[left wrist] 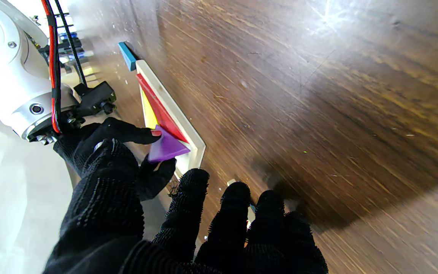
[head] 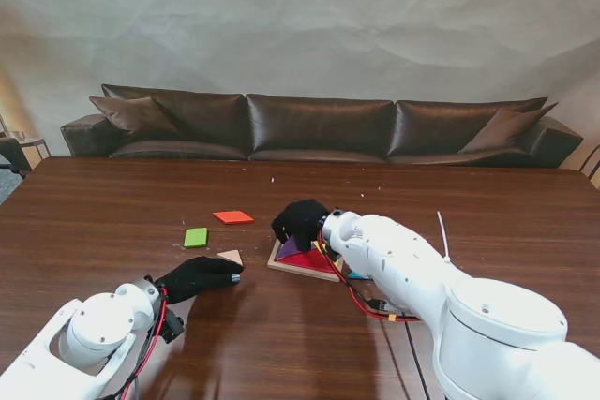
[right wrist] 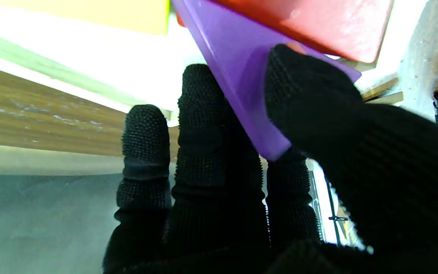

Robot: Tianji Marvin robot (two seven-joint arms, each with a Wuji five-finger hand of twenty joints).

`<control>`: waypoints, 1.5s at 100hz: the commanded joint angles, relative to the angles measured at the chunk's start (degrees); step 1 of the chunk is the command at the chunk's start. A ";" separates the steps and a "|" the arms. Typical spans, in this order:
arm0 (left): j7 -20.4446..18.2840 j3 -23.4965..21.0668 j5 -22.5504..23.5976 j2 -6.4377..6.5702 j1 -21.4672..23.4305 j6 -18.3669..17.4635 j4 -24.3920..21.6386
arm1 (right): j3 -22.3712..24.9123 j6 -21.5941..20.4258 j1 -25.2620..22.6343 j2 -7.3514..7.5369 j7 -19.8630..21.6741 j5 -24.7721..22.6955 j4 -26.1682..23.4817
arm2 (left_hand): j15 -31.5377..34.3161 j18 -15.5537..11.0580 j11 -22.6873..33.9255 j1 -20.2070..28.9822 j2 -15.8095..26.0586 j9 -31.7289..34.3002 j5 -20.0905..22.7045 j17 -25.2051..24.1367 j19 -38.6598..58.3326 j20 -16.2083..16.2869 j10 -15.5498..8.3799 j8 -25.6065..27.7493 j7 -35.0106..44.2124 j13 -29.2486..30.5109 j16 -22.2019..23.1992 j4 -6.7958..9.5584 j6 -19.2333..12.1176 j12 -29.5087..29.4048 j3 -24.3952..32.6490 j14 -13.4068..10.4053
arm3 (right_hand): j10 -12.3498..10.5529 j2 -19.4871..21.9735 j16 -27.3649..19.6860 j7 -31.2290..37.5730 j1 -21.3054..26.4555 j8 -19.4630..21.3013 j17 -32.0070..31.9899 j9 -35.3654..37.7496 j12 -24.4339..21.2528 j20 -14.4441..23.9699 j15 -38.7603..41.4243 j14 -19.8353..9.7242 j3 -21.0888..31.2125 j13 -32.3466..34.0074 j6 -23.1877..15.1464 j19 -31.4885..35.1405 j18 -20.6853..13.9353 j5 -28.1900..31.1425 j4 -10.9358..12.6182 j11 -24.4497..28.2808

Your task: Assemble the tangram pieces into a square

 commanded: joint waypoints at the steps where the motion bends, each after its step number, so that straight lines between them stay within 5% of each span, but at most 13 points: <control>1: -1.59 0.26 0.01 0.00 0.87 0.77 1.53 | -0.02 0.37 0.02 -0.03 0.43 -0.22 0.05 | 0.55 17.68 0.39 1.84 2.66 1.56 0.58 1.28 1.31 -0.19 -0.24 0.02 0.15 0.26 0.75 2.00 -0.17 0.04 -1.38 7.55 | 1.16 0.71 0.97 -0.60 -1.22 0.50 0.21 -2.53 -0.77 -0.03 -1.57 0.57 4.88 -1.65 1.41 -1.63 1.44 -3.26 2.14 1.65; 7: -1.68 0.27 0.03 0.02 0.82 0.65 1.62 | -0.07 0.67 0.12 -0.04 -0.05 -0.39 0.05 | 0.52 17.66 0.38 1.80 2.71 1.54 0.52 1.30 1.32 -0.19 -0.30 0.01 0.12 0.21 0.74 2.00 -0.17 0.04 -1.40 7.59 | 1.54 1.53 1.23 -1.00 -2.32 0.13 -0.91 -3.55 -0.95 -0.76 -2.82 0.45 5.20 -2.23 2.14 -2.20 1.40 -4.54 3.41 1.98; 19: -1.68 0.33 -0.03 0.02 0.74 0.37 1.84 | 0.29 1.45 0.19 -0.14 -0.37 -0.28 0.03 | 0.55 17.67 0.41 1.85 2.68 1.58 0.60 1.29 1.32 -0.19 -0.29 0.03 0.16 0.27 0.75 2.00 -0.18 0.05 -1.40 7.49 | 2.21 4.10 0.94 -1.07 -5.00 -1.33 -3.80 -6.10 -1.52 -3.32 -5.33 0.82 5.49 -4.09 3.40 -3.01 2.20 -6.88 11.56 2.90; 42: -2.15 0.64 0.01 0.15 0.49 -0.74 2.34 | 1.34 2.88 0.04 -0.06 -1.63 -0.03 -0.05 | 0.54 17.74 0.40 1.90 2.65 1.58 0.59 1.27 1.32 -0.18 -0.21 0.03 0.16 0.25 0.75 2.01 -0.07 0.05 -1.40 7.59 | 3.97 8.99 -0.91 -1.32 -8.12 -2.28 -9.36 -11.90 -1.02 -5.31 -7.18 3.32 4.44 -9.47 3.03 -3.74 3.56 -9.68 12.50 3.74; 55: -2.53 0.81 0.11 0.28 0.25 -1.90 2.46 | 2.09 3.86 -0.04 0.13 -1.80 0.25 -0.13 | 0.57 17.71 0.42 1.83 2.64 1.65 0.55 1.34 1.35 -0.17 -0.23 0.02 0.14 0.32 0.77 1.99 -0.27 0.06 -1.45 7.55 | 4.49 17.52 0.45 -1.68 -10.04 -2.49 -10.36 -12.22 0.42 -4.09 -2.31 4.73 2.76 -10.07 -1.09 -0.26 5.71 -7.27 13.32 6.51; 60: -2.64 0.92 0.08 0.31 0.09 -2.27 2.55 | 2.58 4.23 -0.19 0.18 -1.43 0.63 -0.16 | 0.55 17.70 0.40 1.88 2.69 1.57 0.61 1.35 1.35 -0.17 -0.33 0.03 0.16 0.27 0.76 2.00 -0.20 0.05 -1.42 7.50 | 4.48 20.04 1.86 -0.25 -9.67 -7.69 -9.96 -12.07 2.42 -2.26 0.87 4.62 2.07 -9.71 -3.27 0.85 6.02 -6.08 8.11 8.15; 65: -2.87 1.06 0.05 0.37 -0.09 -2.65 2.63 | 2.86 4.62 -0.33 0.25 -1.21 0.84 -0.19 | 0.57 17.71 0.36 1.91 2.66 1.48 0.47 1.33 1.34 -0.18 -0.22 0.01 0.11 0.30 0.76 2.01 -0.10 0.04 -1.41 7.50 | 4.13 22.64 4.19 1.46 -9.55 -10.46 -9.03 -11.89 5.04 -0.39 5.43 4.19 1.64 -8.57 -5.26 2.71 6.36 -5.74 5.55 10.92; 80: -3.35 1.32 0.13 0.52 -0.37 -3.86 2.70 | 2.73 5.37 -0.41 0.77 -0.18 0.89 -0.31 | 0.58 17.64 0.39 1.82 2.76 1.52 0.55 1.41 1.37 -0.17 -0.39 0.02 0.15 0.34 0.77 2.00 -0.21 0.04 -1.44 7.44 | 1.91 26.99 9.54 3.37 -9.11 -13.23 -5.50 -8.75 14.60 4.09 16.82 1.49 2.44 -4.00 -9.25 6.92 6.02 -3.47 4.13 16.41; 94: -3.45 1.41 0.35 0.60 -0.45 -4.78 2.68 | 6.67 8.69 -2.42 5.69 3.15 -0.27 -9.72 | 0.60 17.73 0.42 1.87 2.70 1.60 0.54 1.39 1.37 -0.17 -0.34 0.02 0.14 0.38 0.77 2.01 -0.29 0.05 -1.43 7.51 | -0.25 28.49 13.57 1.09 -5.40 -13.41 -1.54 -5.80 22.71 7.67 26.71 -0.78 1.88 1.69 -10.19 11.22 5.72 -2.24 2.31 22.52; 102: -3.47 1.52 0.53 0.63 -0.59 -5.24 2.82 | 9.36 10.77 -4.24 9.12 4.84 -1.44 -16.34 | 0.60 17.77 0.39 1.84 2.78 1.56 0.55 1.39 1.36 -0.17 -0.30 0.02 0.14 0.37 0.77 2.01 -0.26 0.04 -1.43 7.44 | -1.03 29.59 14.63 -0.24 -4.73 -13.77 0.54 -4.10 24.95 8.77 29.65 -1.59 1.66 4.60 -10.41 12.76 5.63 -2.05 2.09 24.36; 118: -3.30 1.94 0.74 0.63 -0.86 -5.89 3.16 | 14.22 13.20 -7.95 13.71 7.06 -2.68 -25.36 | 0.61 17.75 0.41 1.80 2.84 1.63 0.55 1.42 1.38 -0.16 -0.31 0.01 0.14 0.41 0.77 2.00 -0.30 0.04 -1.44 7.42 | -1.09 31.57 17.84 -0.73 -3.25 -14.06 1.85 -1.69 27.72 10.73 37.20 -1.62 0.69 4.82 -11.55 14.43 6.33 -0.16 1.95 25.93; 130: -3.55 2.49 0.83 0.69 -1.37 -5.98 3.47 | 15.53 13.81 -9.31 15.54 8.35 -3.80 -28.27 | 0.60 17.74 0.40 1.83 2.85 1.60 0.57 1.38 1.37 -0.16 -0.21 0.01 0.14 0.37 0.77 2.01 -0.31 0.03 -1.43 7.40 | -1.77 32.30 19.37 -1.48 -3.94 -14.66 3.37 0.07 29.30 11.72 41.60 -2.51 0.88 4.88 -11.79 15.65 6.17 -0.14 2.49 26.58; 150: -3.64 3.12 0.97 0.70 -2.08 -6.06 3.94 | 16.06 13.10 -10.36 16.22 9.24 -3.54 -28.64 | 0.64 17.78 0.38 1.82 2.86 1.56 0.56 1.41 1.38 -0.15 -0.22 0.01 0.15 0.43 0.81 2.00 -0.26 0.03 -1.43 7.41 | -2.02 33.06 20.65 -3.41 -4.34 -15.55 4.42 1.84 30.70 12.84 45.37 -2.60 1.11 4.82 -12.35 17.00 6.50 -0.67 3.18 26.83</control>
